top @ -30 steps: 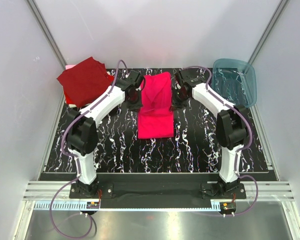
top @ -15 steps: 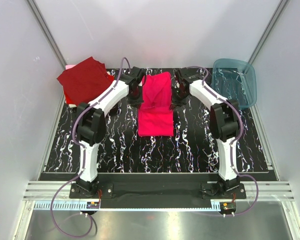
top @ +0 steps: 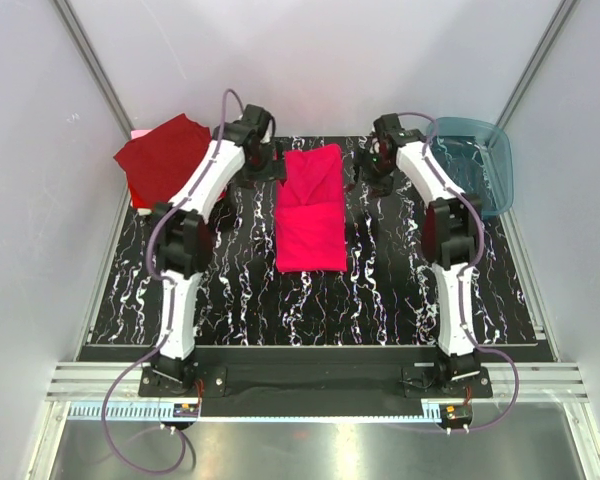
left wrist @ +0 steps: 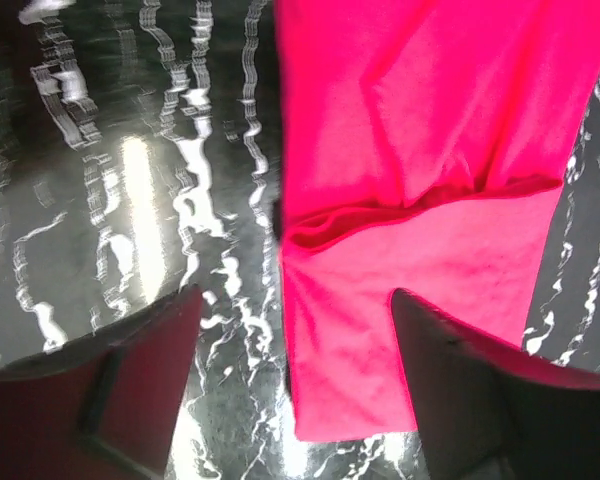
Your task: Fold and stack the t-shirts
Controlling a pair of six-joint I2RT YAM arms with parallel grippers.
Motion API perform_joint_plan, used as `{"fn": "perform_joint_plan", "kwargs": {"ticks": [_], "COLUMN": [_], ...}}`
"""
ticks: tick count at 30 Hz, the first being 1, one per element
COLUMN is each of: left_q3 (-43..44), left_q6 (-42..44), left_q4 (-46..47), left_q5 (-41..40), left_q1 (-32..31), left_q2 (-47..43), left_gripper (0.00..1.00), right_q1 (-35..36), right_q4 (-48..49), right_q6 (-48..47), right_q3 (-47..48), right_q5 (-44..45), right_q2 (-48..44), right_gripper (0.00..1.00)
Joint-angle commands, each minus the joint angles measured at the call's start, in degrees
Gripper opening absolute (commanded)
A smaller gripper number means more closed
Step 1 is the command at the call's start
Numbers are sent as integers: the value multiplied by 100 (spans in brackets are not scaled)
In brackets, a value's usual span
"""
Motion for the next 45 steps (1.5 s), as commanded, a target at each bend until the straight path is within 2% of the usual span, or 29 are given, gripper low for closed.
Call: {"fn": "perform_joint_plan", "kwargs": {"ticks": [1,3,4,5,6,7,8,10,13,16,21,32,35,37,40,44,45], "left_q3": [-914,-1743,-2547,-2938,-3351,-4165,-4547,-5599,-6664,-7440,-8443,-9174,-9218,-9262,-9288,-9244,-9209], "left_q6": [-9,-105,-167,-229,-334,-413,-483,-712,-932,-1073,-1301,-1750,-1802,-1837,-1917,-2039,-2031], "left_q4": [228,588,929,1115,1309,1737,1950,2504,3120,3586,4526,5714,5889,6083,6354,6566,6567], "left_q5": [6,102,172,312,426,601,708,918,1121,1209,1385,1605,1684,1728,1789,1772,1781], "left_q1": [72,72,72,72,63,63,63,28,-60,-200,-236,-254,-254,-280,-332,-385,-403], "left_q2": [-1081,-1872,-2144,-2617,-2865,-3102,-3540,-3938,-4545,-4950,-5162,-4890,-4740,-4635,-4389,-4107,-4063], "left_gripper": [90,96,98,99,99,99,99,99,98,95,93,82,80,79,75,66,61], "right_q1": [-39,-39,-39,-39,-39,-39,-39,-13,57,110,417,707,708,708,708,708,699], "right_q4": [71,651,1097,1319,1565,2028,2259,2838,3315,3606,3870,3931,3993,4046,4160,4256,4283], "right_q6": [33,200,270,454,551,648,814,929,1053,1053,1097,1272,1299,1317,1317,1299,1290], "right_q3": [-702,-1940,-2397,-3306,-3768,-4208,-5004,-5694,-6854,-7304,-7324,-6787,-6743,-6769,-6839,-6893,-6910], "right_q5": [-225,-479,-602,-708,-953,-1094,-1226,-1613,-1746,-1816,-1913,-1562,-1570,-1579,-1588,-1632,-1649], "right_q2": [-1080,-1906,-2187,-2468,-3011,-3260,-3671,-3990,-4352,-4282,-3746,-3131,-3043,-3034,-3069,-3095,-3095], "right_gripper": [77,77,77,77,77,77,77,74,73,65,63,60,49,37,28,24,24]}}
